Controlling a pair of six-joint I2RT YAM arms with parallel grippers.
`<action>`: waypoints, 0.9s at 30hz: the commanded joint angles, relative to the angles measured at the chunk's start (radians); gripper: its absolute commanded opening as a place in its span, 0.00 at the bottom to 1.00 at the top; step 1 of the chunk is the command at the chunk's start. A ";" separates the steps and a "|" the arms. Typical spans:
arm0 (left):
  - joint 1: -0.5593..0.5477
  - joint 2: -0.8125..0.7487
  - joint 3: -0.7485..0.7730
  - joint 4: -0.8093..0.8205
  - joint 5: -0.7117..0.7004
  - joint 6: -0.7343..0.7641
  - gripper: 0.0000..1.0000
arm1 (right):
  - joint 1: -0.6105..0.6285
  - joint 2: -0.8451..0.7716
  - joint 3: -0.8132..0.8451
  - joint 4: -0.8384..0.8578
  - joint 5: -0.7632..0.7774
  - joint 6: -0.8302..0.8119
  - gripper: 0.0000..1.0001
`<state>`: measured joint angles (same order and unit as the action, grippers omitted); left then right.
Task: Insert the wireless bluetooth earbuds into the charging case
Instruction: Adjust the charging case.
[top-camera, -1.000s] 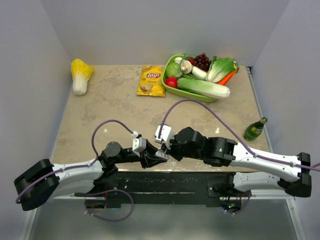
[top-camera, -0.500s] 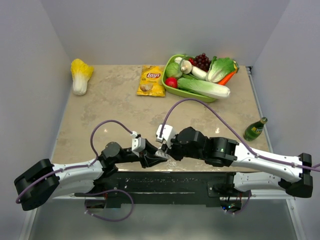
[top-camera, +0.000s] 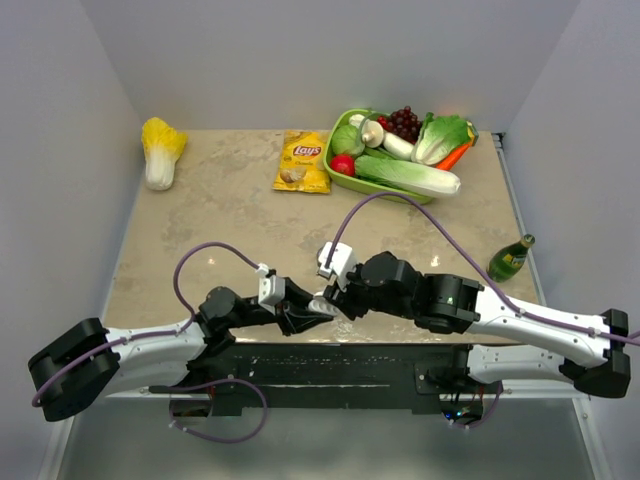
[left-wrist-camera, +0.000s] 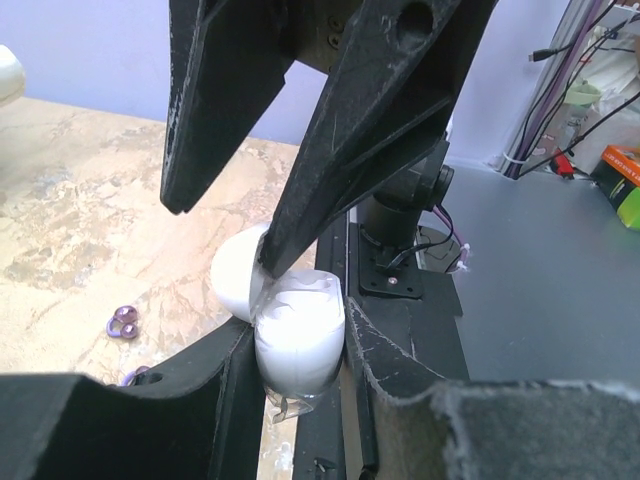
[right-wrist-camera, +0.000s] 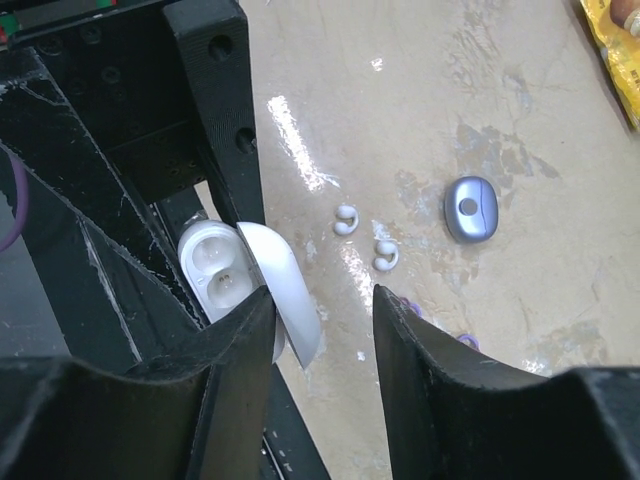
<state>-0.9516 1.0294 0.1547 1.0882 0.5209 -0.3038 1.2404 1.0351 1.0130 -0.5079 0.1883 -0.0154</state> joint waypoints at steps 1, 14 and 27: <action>-0.007 -0.019 -0.020 0.079 -0.007 -0.001 0.00 | -0.016 -0.036 0.029 0.037 0.022 0.008 0.47; -0.006 -0.049 -0.043 0.096 -0.005 -0.006 0.00 | -0.061 -0.046 0.016 0.048 0.014 0.052 0.49; 0.013 -0.071 -0.147 0.265 -0.193 -0.084 0.00 | -0.062 -0.343 -0.135 0.244 0.179 0.159 0.56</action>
<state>-0.9501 0.9787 0.0517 1.1770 0.4088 -0.3531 1.1820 0.7925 0.9607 -0.4072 0.2047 0.0582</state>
